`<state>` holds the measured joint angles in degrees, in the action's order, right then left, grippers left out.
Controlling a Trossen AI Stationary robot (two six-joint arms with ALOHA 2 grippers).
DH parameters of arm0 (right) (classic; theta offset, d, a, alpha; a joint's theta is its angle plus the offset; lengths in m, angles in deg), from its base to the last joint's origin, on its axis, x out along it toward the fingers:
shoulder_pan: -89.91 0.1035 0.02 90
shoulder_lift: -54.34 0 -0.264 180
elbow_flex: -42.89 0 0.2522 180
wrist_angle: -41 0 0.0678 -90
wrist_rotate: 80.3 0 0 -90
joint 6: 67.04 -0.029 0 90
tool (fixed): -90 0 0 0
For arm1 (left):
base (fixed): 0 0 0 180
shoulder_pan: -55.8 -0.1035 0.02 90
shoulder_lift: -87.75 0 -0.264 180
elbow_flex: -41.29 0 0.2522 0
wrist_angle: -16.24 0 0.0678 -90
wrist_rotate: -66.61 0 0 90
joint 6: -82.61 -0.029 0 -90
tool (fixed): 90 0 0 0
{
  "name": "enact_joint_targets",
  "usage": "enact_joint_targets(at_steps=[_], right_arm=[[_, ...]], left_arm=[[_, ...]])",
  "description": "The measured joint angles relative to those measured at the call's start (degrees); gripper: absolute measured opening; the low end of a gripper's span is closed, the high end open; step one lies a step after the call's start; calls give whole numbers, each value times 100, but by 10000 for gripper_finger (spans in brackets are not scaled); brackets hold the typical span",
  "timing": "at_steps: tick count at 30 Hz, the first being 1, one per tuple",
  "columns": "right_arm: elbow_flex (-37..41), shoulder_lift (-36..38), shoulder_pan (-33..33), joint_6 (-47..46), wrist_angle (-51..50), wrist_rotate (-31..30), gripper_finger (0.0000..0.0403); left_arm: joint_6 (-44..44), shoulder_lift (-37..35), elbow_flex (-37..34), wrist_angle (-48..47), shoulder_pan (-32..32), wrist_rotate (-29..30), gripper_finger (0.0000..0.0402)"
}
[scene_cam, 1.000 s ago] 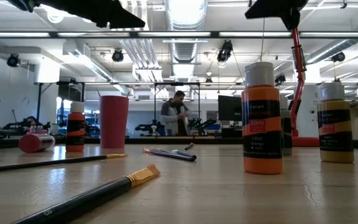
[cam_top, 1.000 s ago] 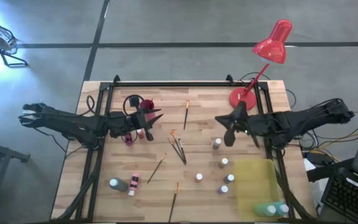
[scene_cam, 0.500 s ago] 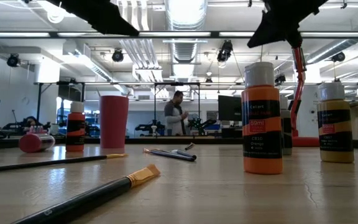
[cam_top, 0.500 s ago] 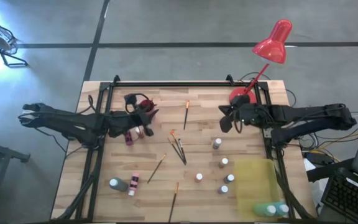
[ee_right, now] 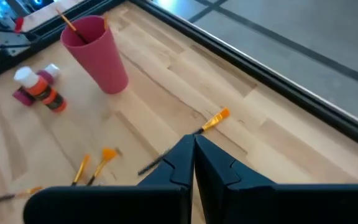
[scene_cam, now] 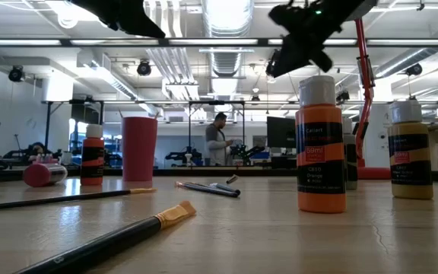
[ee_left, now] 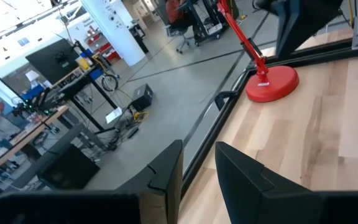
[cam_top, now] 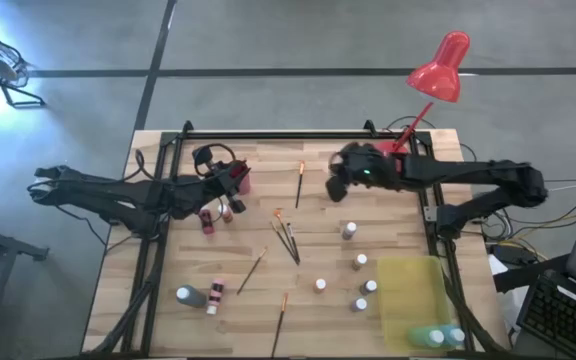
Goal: Pick & Place Paint Supplies
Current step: Put the black paint brush into the pink cup
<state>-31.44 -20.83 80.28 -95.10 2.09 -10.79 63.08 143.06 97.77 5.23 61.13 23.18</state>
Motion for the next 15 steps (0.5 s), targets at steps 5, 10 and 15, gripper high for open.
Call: enact_joint_targets(at_steps=[5,10,15], right_arm=[[-879,-1015,-226,97,-205,-4,45],[-1691,-1915,-575,-217,-839,-20,100],[-2202,-2710,-1060,-542,-1121,464,149]], left_arm=[[24,-7,13,16,0,-7,101],[-8,-7,13,15,0,-12,101],[-8,-13,13,15,0,-13,101]])
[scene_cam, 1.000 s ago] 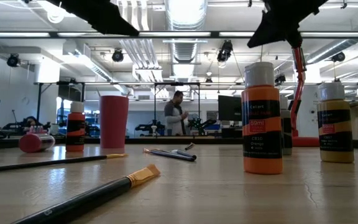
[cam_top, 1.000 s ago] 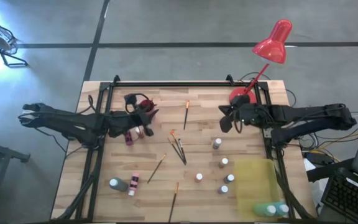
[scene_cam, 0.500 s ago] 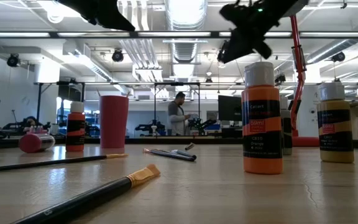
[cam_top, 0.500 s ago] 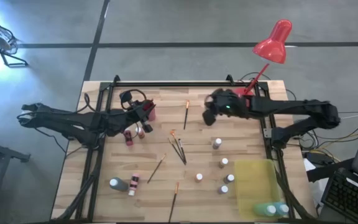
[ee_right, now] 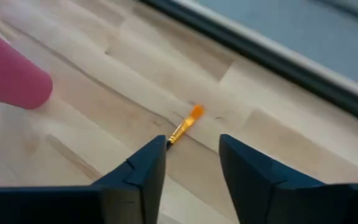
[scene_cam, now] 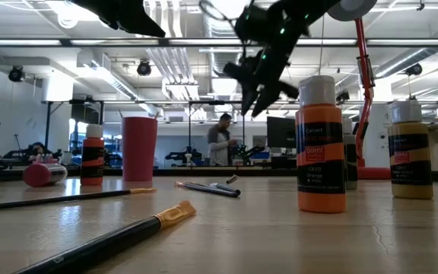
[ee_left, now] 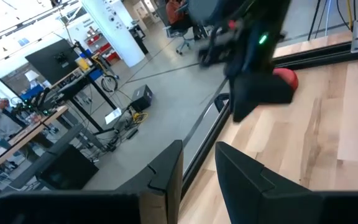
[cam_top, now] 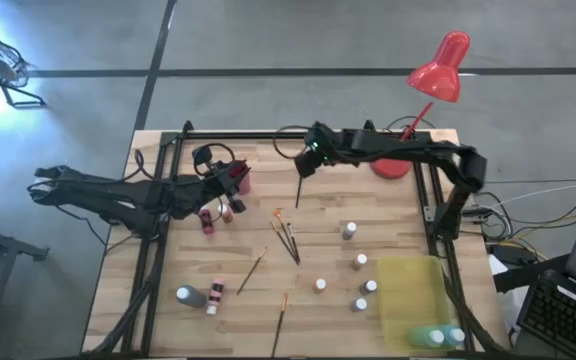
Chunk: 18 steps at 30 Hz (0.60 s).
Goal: Pick & Place Paint Supplies
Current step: Put the black paint brush into the pink cup
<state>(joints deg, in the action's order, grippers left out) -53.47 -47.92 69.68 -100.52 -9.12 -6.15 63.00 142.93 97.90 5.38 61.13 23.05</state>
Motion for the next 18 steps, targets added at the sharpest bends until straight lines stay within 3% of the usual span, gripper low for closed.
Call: enact_joint_targets(at_steps=[6,18], right_arm=[[-516,-822,-355,27,4,709,188],[-1258,-1798,-577,-111,-274,996,218]], left_arm=[[-5,0,0,-2,0,-3,101],[-9,0,0,-48,0,-4,101]])
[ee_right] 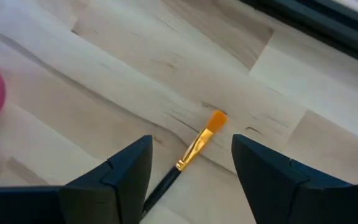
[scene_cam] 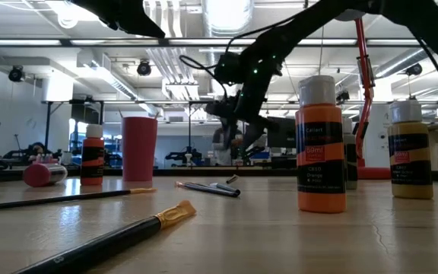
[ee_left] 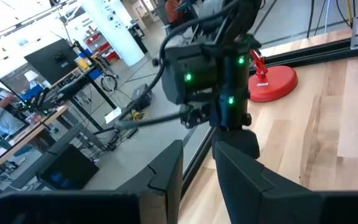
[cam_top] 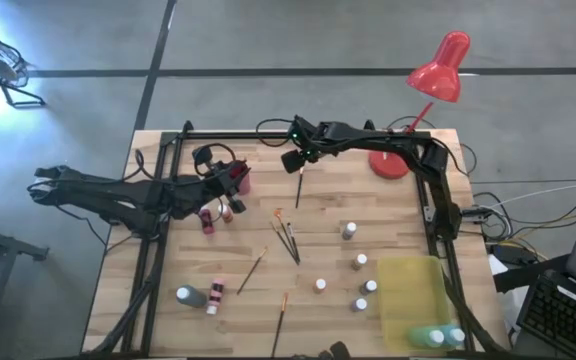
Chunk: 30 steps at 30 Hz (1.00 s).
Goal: Pick & Place Paint Supplies
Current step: Put the black paint brush into the pink cup
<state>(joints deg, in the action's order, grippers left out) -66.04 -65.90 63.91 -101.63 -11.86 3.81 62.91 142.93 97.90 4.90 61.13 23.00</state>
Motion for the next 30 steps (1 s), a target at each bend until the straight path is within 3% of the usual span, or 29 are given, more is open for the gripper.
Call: enact_joint_targets(at_steps=[9,21,30], right_arm=[[-388,-443,-119,-9,-324,62,226],[-381,-446,-361,-196,-335,561,199],[-381,-458,-433,-442,-253,902,208]], left_arm=[[13,0,0,0,0,-2,101],[37,0,0,4,0,-37,101],[41,0,0,7,2,-35,101]])
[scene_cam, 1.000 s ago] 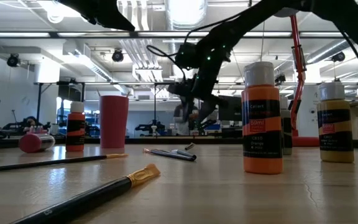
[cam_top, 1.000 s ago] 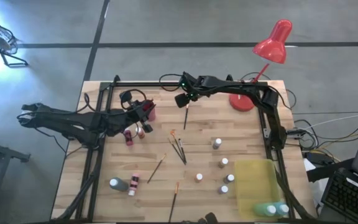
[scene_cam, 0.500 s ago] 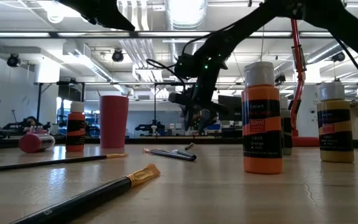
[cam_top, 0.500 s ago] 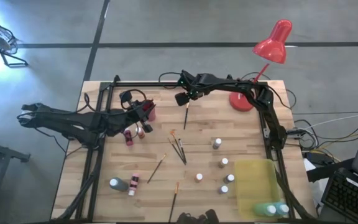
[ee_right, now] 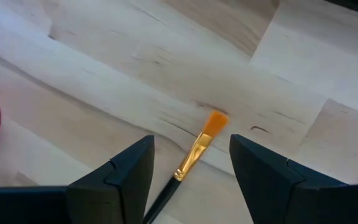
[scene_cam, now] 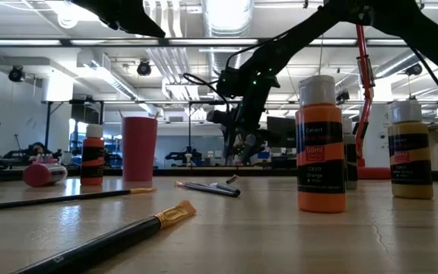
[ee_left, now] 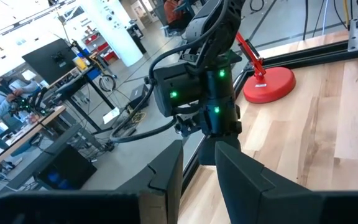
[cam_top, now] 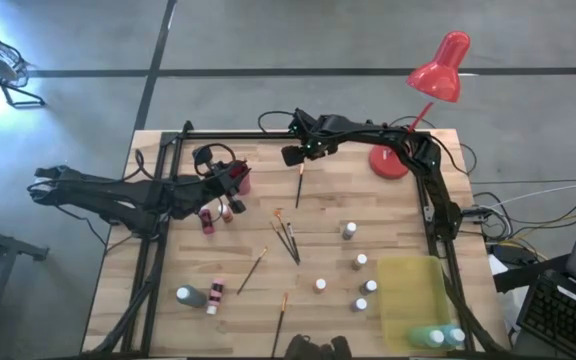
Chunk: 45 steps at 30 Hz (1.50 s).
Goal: Pick & Place Paint Supplies
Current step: Put the black paint brush into the pink cup
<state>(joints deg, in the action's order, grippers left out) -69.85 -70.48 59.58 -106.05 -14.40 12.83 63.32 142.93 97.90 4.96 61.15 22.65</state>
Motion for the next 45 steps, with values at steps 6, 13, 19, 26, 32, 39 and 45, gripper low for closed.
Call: enact_joint_targets(at_steps=[6,13,19,26,32,39,45], right_arm=[[-67,-186,-65,2,-10,173,196],[-322,-551,-65,45,-95,399,183],[-787,-712,-72,79,-699,233,173],[-1423,-1022,-72,171,-1343,185,170],[-2020,-1380,-74,192,-1643,348,178],[-2700,-1717,-130,175,-2264,472,162],[-2798,-1778,-225,145,-2552,644,145]], left_arm=[[13,0,0,2,0,-26,101],[31,0,0,-2,0,-33,101],[31,0,0,-2,0,-35,101],[29,0,0,-5,2,-35,101],[29,-2,0,-72,2,-35,101],[45,-2,0,-177,2,-37,101],[144,-2,0,-254,5,-37,101]])
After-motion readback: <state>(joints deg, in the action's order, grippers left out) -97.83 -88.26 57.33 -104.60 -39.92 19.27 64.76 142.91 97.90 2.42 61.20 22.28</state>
